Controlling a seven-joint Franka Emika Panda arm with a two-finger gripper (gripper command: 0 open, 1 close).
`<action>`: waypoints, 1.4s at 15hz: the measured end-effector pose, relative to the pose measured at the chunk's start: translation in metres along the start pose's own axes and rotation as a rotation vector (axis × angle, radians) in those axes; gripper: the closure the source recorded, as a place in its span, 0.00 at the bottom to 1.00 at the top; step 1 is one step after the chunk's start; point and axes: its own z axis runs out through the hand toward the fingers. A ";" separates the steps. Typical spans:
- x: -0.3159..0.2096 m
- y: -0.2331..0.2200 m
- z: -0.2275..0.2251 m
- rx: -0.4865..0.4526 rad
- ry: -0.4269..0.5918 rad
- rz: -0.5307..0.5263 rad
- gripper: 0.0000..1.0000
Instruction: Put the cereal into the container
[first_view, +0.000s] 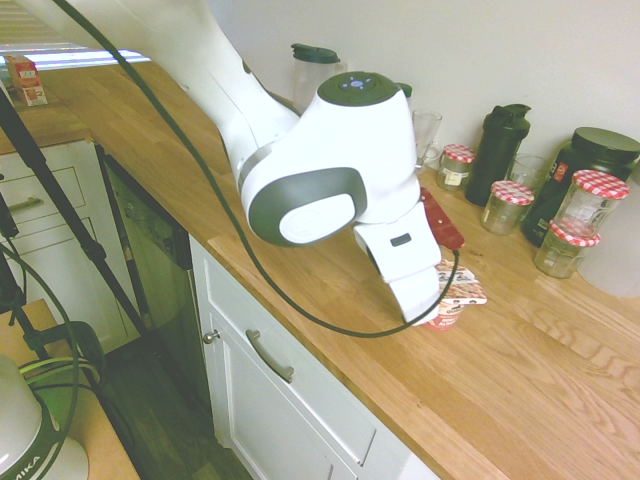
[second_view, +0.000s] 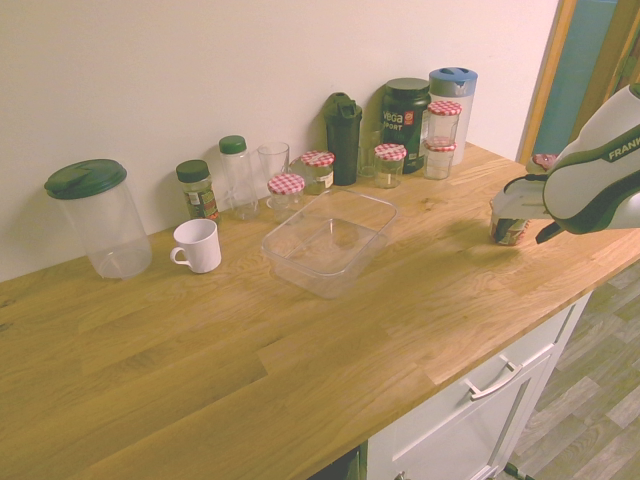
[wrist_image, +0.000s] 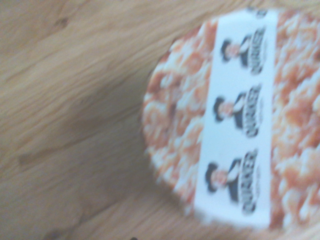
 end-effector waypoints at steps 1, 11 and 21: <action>0.004 -0.003 0.003 -0.001 0.018 -0.003 0.00; 0.016 -0.046 0.027 0.011 0.127 -0.070 0.00; 0.014 -0.053 0.033 0.042 0.192 -0.094 1.00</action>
